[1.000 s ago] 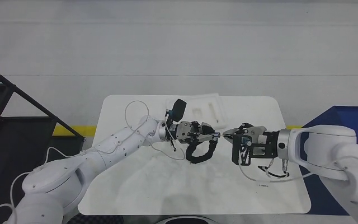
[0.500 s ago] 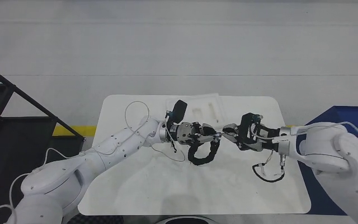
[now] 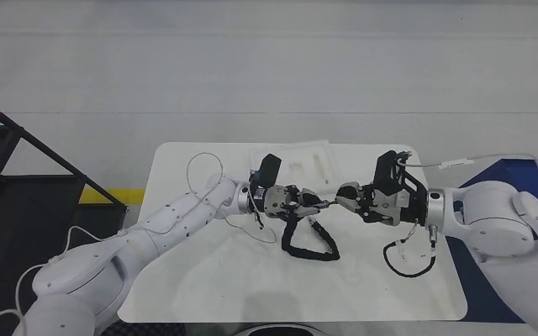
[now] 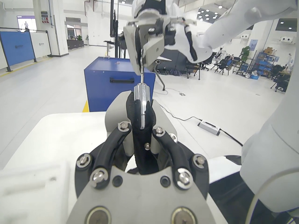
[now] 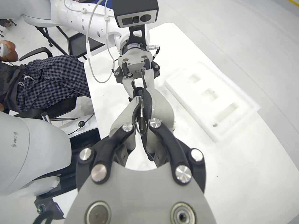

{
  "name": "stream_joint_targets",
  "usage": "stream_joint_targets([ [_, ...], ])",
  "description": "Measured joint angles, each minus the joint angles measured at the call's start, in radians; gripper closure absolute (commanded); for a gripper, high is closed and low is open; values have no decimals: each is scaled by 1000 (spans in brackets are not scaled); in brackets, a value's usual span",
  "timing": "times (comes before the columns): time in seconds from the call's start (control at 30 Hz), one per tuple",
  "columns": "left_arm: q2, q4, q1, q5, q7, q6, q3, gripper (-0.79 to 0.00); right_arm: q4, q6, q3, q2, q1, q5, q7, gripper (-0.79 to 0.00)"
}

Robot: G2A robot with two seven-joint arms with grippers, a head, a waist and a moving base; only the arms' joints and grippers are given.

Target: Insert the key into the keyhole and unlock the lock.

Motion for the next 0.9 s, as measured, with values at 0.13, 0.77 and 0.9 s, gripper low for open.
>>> stream_joint_targets([
  [0.13,-4,68,1,77,-76,6,-3,0,2,-8,40,6,-20,-18,7,-785],
  [0.77,-41,203,46,158,-328,75,-47,-785,52,-86,38,3,-42,-96,-24,-785],
  [0.9,-42,225,29,192,-257,111,-78,-785,125,-120,9,-7,7,-119,-65,-785],
])
